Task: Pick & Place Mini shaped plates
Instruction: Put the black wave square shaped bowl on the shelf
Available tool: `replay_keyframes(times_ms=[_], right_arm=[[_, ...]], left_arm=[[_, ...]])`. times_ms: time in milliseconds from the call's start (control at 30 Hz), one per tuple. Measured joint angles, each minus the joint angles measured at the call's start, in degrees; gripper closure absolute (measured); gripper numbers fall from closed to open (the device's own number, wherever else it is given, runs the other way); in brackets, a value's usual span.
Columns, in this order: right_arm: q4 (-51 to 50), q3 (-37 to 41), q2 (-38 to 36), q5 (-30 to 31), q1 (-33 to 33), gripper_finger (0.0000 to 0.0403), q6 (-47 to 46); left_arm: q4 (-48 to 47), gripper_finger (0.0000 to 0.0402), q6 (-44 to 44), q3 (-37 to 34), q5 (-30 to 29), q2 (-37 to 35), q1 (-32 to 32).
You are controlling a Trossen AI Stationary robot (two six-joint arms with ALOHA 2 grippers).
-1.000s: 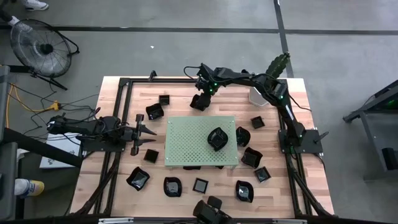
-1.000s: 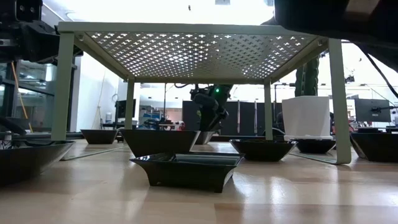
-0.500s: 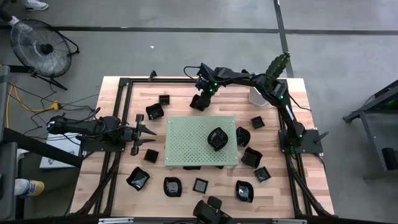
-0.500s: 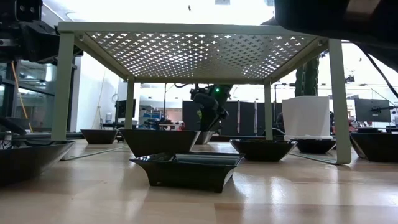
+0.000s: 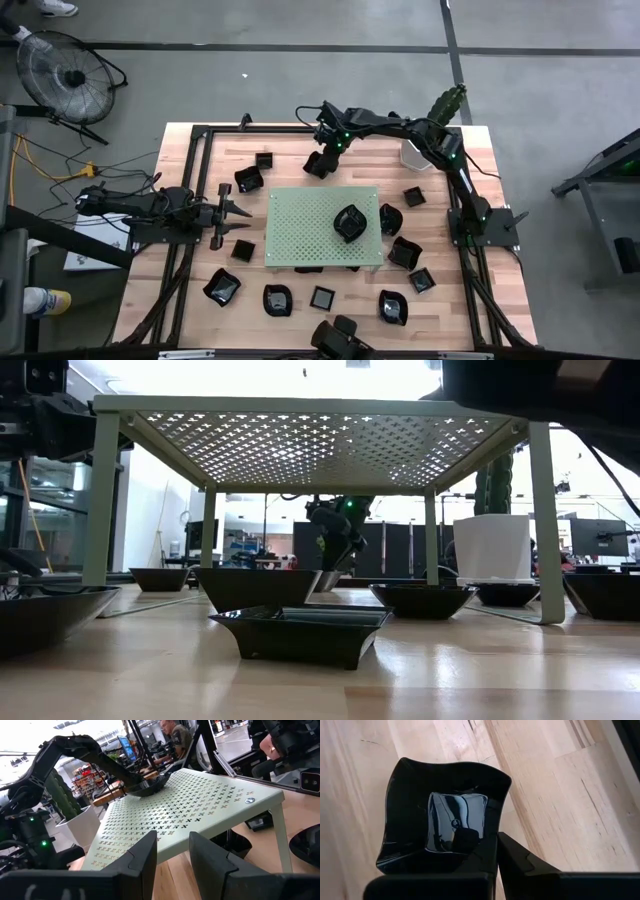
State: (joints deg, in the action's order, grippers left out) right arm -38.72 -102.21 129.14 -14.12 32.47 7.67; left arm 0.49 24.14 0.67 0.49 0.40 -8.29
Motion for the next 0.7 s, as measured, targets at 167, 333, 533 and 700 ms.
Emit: replay_keyframes(times_ms=[167, 333, 533, 700], right_arm=[[-0.02, 0.0, 0.0, -0.02, 0.03, 0.0401, -1.74], [-0.22, -0.17, -0.17, -0.44, 0.15, 0.0402, -2.75], [-0.07, -0.22, -0.7, -0.36, 0.17, 0.0402, -3.81], [0.14, -0.22, -2.27, 0.59, 0.59, 0.0403, -3.78]], left_arm=[[0.02, 0.0291, 0.0, 0.0, 0.0, -0.02, 0.02], [0.02, 0.0291, 0.0, 0.0, 0.0, 0.0, 0.02], [0.01, 0.0291, 0.0, 0.0, 0.0, -0.01, 0.0], [0.02, 0.0291, 0.0, 0.0, -0.01, 0.0, 0.02]])
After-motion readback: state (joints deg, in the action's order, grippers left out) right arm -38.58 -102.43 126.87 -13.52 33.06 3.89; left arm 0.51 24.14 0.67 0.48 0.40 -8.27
